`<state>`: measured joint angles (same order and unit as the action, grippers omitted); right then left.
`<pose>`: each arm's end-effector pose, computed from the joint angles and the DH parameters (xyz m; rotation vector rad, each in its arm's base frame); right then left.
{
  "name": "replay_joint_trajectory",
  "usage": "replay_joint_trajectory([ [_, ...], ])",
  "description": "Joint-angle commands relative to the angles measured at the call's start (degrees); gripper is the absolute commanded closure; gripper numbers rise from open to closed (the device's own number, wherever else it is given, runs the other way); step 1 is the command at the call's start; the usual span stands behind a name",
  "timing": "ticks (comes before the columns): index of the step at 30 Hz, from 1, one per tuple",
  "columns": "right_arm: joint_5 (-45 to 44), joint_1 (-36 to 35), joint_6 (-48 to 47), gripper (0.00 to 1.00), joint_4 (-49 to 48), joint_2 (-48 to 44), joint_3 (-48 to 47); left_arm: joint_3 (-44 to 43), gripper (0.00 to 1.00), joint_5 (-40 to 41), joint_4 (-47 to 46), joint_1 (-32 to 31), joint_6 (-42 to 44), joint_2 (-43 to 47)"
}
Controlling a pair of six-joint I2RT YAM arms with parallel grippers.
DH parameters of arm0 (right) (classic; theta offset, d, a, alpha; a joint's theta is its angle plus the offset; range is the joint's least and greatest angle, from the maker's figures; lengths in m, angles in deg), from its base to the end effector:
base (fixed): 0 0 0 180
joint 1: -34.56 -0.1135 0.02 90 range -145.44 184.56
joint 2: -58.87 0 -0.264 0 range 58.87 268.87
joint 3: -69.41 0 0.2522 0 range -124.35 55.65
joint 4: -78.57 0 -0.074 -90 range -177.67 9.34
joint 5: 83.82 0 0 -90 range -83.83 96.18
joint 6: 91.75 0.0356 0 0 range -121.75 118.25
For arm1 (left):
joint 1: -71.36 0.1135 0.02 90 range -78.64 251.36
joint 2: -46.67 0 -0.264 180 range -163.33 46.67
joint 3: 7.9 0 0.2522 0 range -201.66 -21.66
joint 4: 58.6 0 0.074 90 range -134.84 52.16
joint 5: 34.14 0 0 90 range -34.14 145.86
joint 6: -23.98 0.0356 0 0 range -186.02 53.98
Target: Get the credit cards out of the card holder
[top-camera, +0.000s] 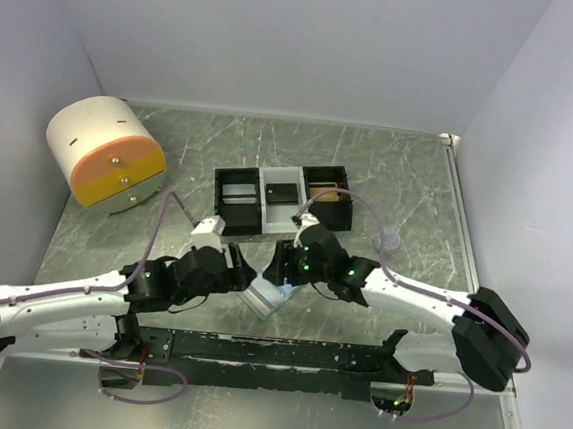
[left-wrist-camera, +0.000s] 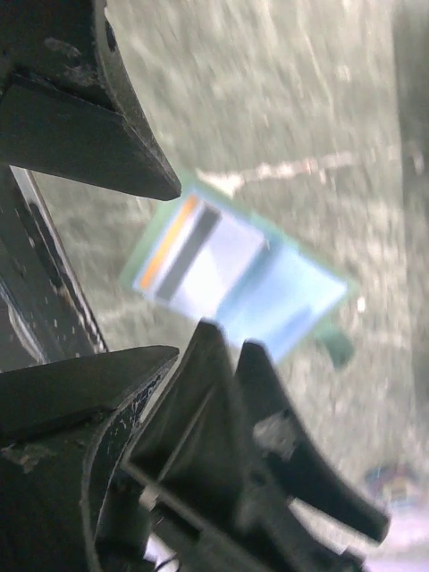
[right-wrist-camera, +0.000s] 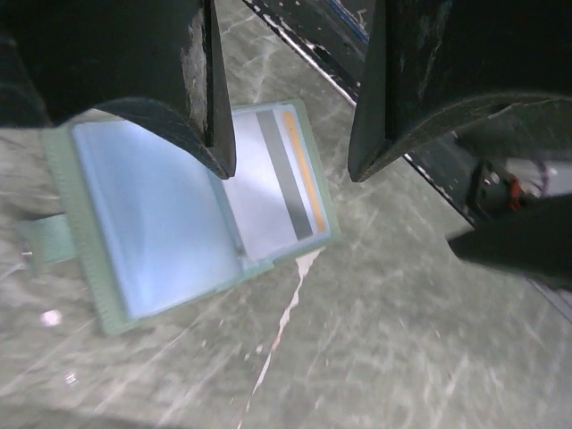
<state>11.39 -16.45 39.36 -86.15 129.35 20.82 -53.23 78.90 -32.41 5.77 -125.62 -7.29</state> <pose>0.1567 0.1987 0.2022 -0.2611 2.3863 0.9342 0.0960 -0.1779 0.2282 -0.1208 2.2417 -0.8262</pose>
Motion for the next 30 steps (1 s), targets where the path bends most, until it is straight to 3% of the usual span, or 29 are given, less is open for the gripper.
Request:
replay_joint_trajectory([
  [1, -0.54, -5.16, -6.78, 0.46, 0.13, 5.26, -3.29, 2.64, 0.22, 8.01, 17.36, 1.78, -6.63, 5.28],
  [7, -6.44, -10.23, -13.02, 0.44, 5.45, 12.58, -8.7, 4.91, 0.18, 5.38, 20.55, 6.58, -7.41, 10.08],
  [18, -10.75, -12.57, -21.42, 0.34, 11.13, 20.64, -14.65, 4.3, 0.18, -0.02, 18.47, 12.62, -4.11, 5.21],
  [30, -16.32, -14.95, -18.65, 0.33, 12.98, 26.62, -13.89, 6.7, 0.17, -0.74, 18.14, 13.1, -4.63, 10.84],
])
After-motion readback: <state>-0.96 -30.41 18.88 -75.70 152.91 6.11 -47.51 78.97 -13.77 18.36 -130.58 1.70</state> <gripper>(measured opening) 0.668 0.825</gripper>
